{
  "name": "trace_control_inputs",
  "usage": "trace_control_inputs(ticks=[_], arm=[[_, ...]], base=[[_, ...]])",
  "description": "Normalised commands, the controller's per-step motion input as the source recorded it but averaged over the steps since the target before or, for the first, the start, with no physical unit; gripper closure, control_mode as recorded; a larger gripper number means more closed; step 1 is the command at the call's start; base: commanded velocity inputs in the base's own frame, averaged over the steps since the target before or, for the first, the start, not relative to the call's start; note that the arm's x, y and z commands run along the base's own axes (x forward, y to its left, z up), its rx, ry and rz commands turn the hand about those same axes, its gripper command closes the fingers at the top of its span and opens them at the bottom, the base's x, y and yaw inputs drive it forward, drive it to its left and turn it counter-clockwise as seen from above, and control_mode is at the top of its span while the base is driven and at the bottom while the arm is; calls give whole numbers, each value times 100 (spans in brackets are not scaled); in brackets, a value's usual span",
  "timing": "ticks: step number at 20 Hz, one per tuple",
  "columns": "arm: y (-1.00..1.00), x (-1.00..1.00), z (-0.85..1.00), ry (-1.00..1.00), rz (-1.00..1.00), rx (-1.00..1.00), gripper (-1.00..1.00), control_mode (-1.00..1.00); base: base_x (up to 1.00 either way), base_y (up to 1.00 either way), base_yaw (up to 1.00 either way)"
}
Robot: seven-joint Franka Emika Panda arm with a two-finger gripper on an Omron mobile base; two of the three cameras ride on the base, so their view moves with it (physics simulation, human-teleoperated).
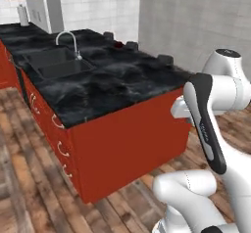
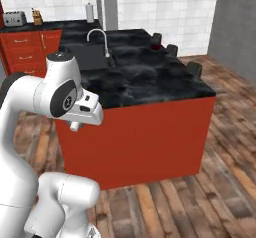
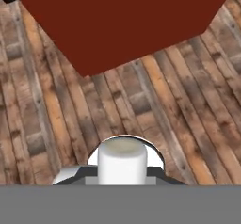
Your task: Pick up the marshmallow and place it in the cup of hot chocolate on the dining counter.
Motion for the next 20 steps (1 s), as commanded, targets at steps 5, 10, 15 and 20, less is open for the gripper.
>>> trace_control_inputs(ticks=[5,10,15,20], arm=[[0,0,0,0,0,0,100,100],[0,0,0,0,0,0,100,100],[0,0,0,0,0,0,100,100],[0,0,0,0,0,0,100,100]], base=[[83,-100,45],[24,-100,25],[12,-100,11],[26,-100,12]])
